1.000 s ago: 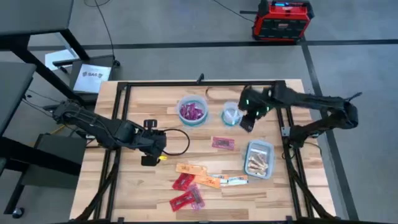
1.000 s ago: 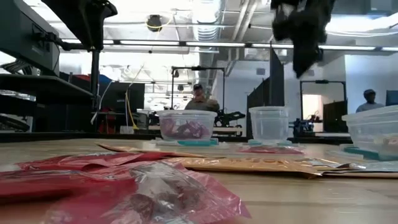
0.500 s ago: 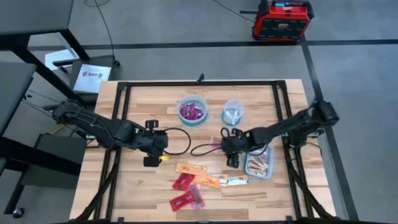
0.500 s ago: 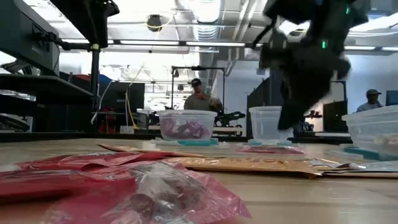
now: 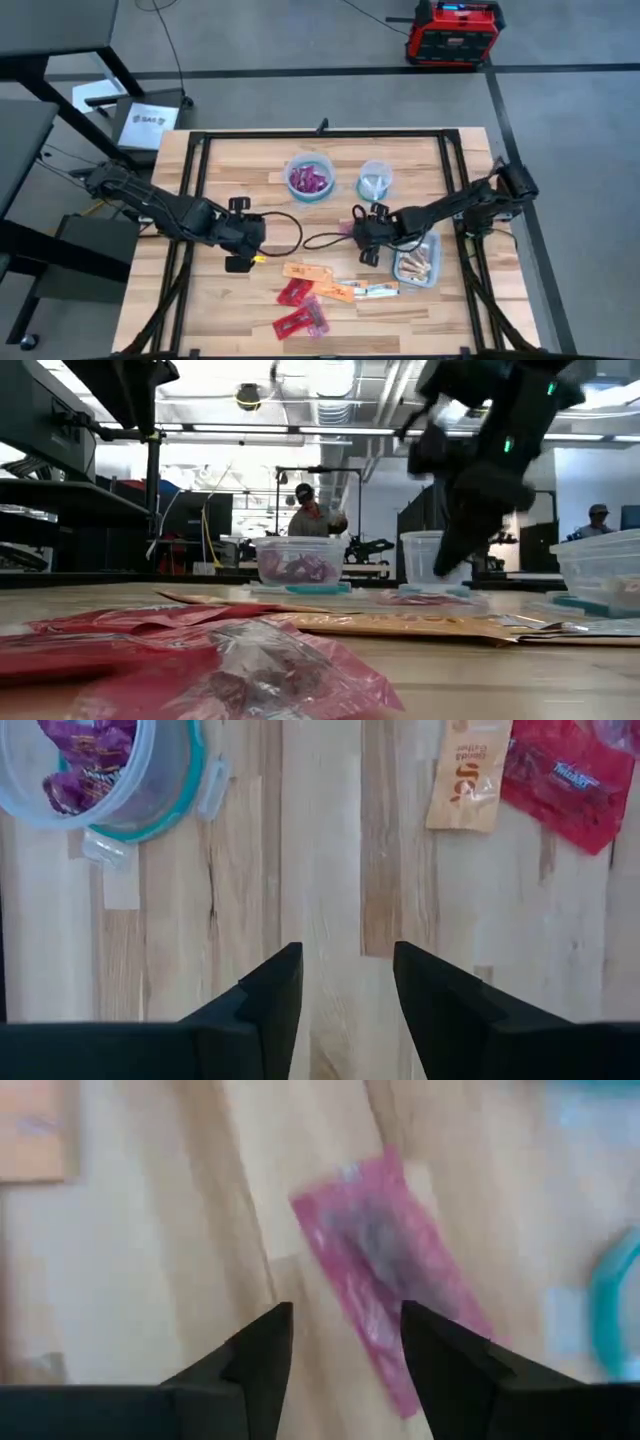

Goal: Sort candy
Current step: Adjust the small circular transparent bin, then put the red candy into the big circular transparent bin

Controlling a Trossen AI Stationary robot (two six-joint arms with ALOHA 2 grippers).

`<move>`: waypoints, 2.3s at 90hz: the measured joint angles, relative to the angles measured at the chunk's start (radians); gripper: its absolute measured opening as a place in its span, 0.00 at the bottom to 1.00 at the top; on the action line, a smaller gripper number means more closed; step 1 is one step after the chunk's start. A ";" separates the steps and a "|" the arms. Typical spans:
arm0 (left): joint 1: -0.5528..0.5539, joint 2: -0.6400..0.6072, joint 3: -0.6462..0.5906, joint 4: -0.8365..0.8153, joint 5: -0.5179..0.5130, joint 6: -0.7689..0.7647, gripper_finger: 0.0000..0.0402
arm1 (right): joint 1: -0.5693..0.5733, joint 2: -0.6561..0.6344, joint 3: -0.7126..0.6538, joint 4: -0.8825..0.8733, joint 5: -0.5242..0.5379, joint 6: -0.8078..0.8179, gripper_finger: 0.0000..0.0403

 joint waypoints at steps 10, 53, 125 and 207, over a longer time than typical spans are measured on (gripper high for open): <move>0.000 0.000 0.000 0.001 0.000 0.013 0.36 | -0.023 0.005 -0.001 0.013 0.037 -0.158 0.42; -0.001 0.000 0.000 0.003 -0.001 0.015 0.36 | -0.142 0.229 0.010 0.104 -0.222 -0.195 0.38; 0.004 -0.302 0.017 0.128 -0.179 0.042 0.36 | -0.270 0.093 0.246 0.239 -0.124 -0.210 0.00; 0.006 -0.311 -0.140 0.279 -0.094 0.014 0.36 | -0.410 0.018 0.309 0.054 -0.285 -0.198 0.56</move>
